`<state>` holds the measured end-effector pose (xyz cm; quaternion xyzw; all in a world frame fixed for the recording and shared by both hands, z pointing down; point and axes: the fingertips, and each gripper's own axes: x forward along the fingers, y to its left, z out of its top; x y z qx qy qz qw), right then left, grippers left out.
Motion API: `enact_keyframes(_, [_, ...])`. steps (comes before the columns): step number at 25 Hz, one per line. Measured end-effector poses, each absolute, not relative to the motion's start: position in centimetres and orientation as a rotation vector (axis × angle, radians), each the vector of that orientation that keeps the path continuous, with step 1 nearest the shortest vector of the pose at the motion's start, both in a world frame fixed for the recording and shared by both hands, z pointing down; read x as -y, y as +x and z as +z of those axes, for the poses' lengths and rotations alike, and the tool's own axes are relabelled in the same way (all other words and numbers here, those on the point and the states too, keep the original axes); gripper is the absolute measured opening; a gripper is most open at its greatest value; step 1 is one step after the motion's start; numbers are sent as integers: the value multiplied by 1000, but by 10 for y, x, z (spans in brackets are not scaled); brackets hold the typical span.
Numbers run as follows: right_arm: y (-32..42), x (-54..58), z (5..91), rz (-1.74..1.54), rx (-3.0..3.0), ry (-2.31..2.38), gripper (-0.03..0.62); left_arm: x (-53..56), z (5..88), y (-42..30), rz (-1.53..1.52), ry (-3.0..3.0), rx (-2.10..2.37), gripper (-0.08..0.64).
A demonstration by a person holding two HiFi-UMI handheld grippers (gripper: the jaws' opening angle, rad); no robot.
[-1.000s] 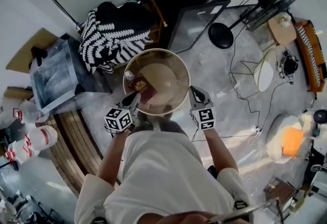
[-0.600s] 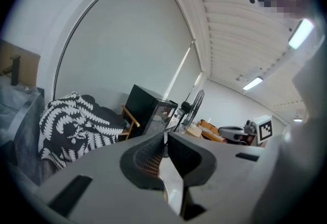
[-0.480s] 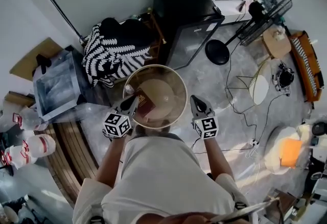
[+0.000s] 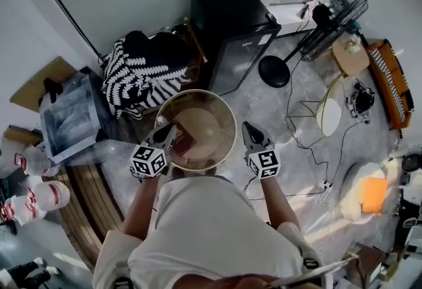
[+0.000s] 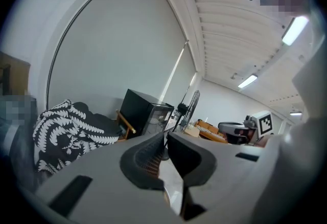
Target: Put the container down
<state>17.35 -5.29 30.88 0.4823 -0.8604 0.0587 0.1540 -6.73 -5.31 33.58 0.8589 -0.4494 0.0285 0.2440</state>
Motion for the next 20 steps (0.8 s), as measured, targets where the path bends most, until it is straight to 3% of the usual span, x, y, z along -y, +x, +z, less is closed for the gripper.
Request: enact_keyframes(20, [181, 62, 297, 147, 2474, 1413, -5, 51, 337, -77, 61, 2323, 1261, 25])
